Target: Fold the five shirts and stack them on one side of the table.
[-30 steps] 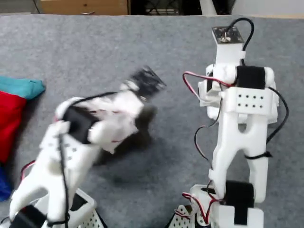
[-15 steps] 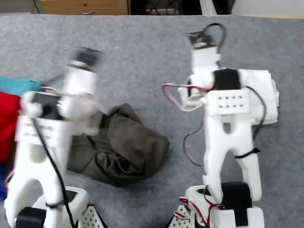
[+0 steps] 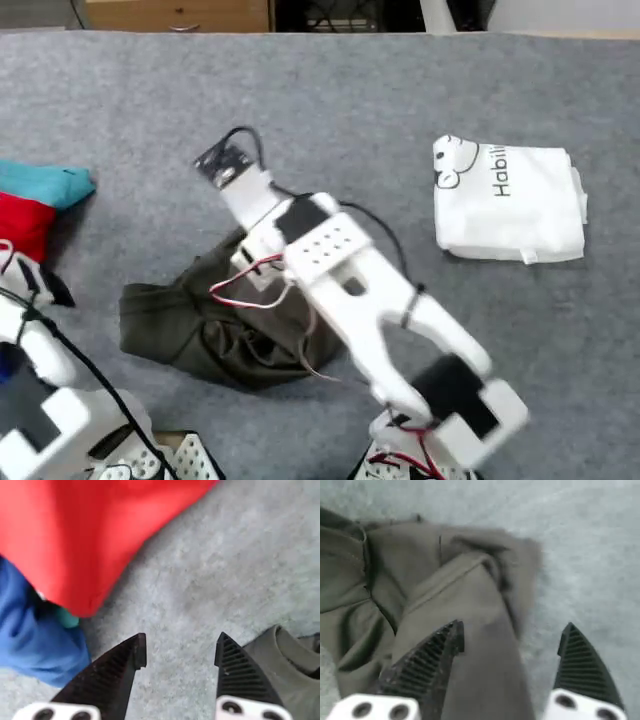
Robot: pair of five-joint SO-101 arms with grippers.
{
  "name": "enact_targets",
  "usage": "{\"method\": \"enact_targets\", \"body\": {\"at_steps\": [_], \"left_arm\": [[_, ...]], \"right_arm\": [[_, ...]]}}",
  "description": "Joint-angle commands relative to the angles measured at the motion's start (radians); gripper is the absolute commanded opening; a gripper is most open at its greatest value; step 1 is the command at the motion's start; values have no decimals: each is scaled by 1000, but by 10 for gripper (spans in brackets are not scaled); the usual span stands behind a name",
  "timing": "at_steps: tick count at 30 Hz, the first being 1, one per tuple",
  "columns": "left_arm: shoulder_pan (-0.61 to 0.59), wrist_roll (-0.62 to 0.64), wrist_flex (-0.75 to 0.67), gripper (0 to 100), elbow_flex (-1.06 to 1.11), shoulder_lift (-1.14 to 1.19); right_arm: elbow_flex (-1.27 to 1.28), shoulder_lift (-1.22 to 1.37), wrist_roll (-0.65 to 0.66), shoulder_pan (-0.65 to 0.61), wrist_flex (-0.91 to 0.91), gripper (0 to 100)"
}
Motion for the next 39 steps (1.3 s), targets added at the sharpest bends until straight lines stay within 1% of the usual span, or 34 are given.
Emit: {"method": "enact_targets", "body": {"at_steps": [1, 3, 4, 5, 7, 9, 11, 13, 15, 18, 20, 23, 26, 30, 33, 35, 37, 39], "left_arm": [[-13, -9, 29, 238, -21, 5], [-10, -9, 28, 238, -21, 5], [4, -9, 28, 238, -21, 5], [18, -8, 29, 238, -18, 5], [59, -9, 29, 223, 4, 5], [107, -9, 29, 179, 22, 5], [159, -11, 29, 122, 48, 5], [231, -21, 29, 73, 84, 5], [292, -60, 25, 45, 110, 5], [360, -64, 21, 44, 130, 5], [387, -37, 21, 41, 131, 5], [421, -9, 21, 41, 124, 5], [473, -11, 21, 41, 130, 5], [549, -11, 20, 35, 151, 14], [599, -11, 20, 29, 173, 14], [621, -11, 9, 29, 176, 9], [628, -8, 8, 29, 162, 5], [621, 25, 17, 29, 122, 5]], "right_arm": [[-47, 117, -6, 15, -28, 135], [-87, 177, -3, 41, -6, 26], [-105, 199, -2, 58, 9, 11], [-122, 216, 0, 77, 28, 33], [-157, 229, 0, 117, 69, 41], [-205, 223, 0, 155, 141, 18], [-255, 200, 3, 189, 233, 16], [-292, 165, 32, 226, 327, 16], [-305, 120, 68, 275, 400, 16], [-303, 48, 141, 379, 474, 16], [-303, 5, 196, 471, 502, 16], [-283, -53, 298, 614, 525, 16], [-226, -122, 377, 740, 520, 16], [-122, -222, 480, 862, 520, 17], [-4, -285, 563, 914, 519, 18], [62, -329, 588, 924, 517, 18], [105, -378, 582, 925, 486, 19], [130, -441, 546, 927, 427, 40]]}}
